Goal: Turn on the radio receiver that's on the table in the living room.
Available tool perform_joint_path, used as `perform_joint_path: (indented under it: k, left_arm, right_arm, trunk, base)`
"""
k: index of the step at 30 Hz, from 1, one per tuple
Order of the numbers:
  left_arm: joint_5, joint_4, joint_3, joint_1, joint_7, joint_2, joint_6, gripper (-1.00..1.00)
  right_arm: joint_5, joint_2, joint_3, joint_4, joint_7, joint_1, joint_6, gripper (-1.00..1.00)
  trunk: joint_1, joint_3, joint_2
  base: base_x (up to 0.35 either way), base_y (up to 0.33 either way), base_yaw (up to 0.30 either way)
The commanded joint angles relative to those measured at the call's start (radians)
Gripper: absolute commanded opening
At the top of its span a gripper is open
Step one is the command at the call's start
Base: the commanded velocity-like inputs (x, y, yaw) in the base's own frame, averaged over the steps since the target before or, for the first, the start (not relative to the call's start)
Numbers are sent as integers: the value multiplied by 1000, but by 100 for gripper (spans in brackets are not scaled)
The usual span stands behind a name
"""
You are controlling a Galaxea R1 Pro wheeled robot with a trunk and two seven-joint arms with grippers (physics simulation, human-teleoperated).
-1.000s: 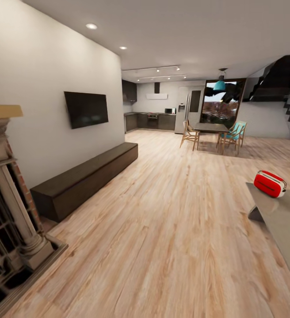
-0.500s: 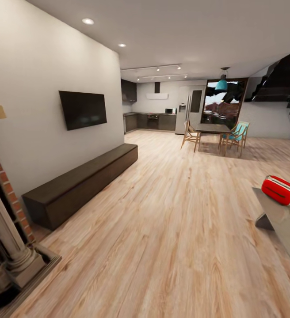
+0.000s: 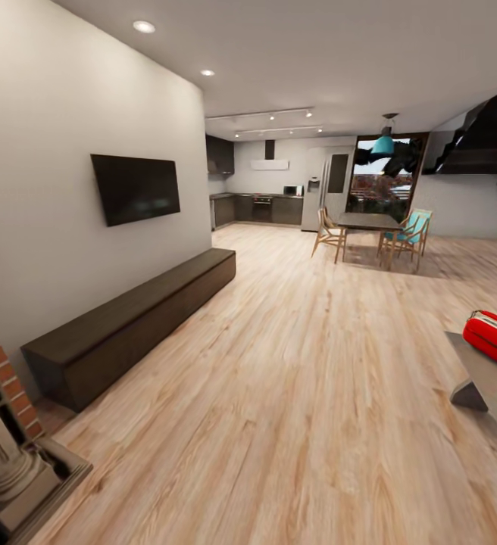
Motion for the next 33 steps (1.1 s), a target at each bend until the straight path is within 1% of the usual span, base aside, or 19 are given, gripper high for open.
perform_joint_path:
  k: [1, 8, 11, 27, 33]
  left_arm:
    - [0, 0, 0, 0, 0, 0, 0, 100]
    - [-1, 0, 0, 0, 0, 0, 0, 100]
    - [-1, 1, 0, 0, -1, 0, 0, 100]
    - [-1, 1, 0, 0, -1, 0, 0, 100]
    - [0, 1, 0, 0, -1, 6, 0, 100]
  right_arm:
    - [0, 0, 0, 0, 0, 0, 0, 100]
    - [0, 0, 0, 0, 0, 0, 0, 100]
    - [0, 0, 0, 0, 0, 0, -1, 100]
    - [-2, 0, 0, 0, 0, 0, -2, 100]
    - [-2, 0, 0, 0, 0, 0, -2, 100]
  trunk:
    - [0, 0, 0]
    - [0, 0, 0]
    - [0, 0, 0]
    - [0, 0, 0]
    - [0, 0, 0]
  base:
    - [329, 0, 0]
    - [329, 0, -3]
    - [329, 0, -121]
    - [329, 0, -260]
    - [329, 0, -275]
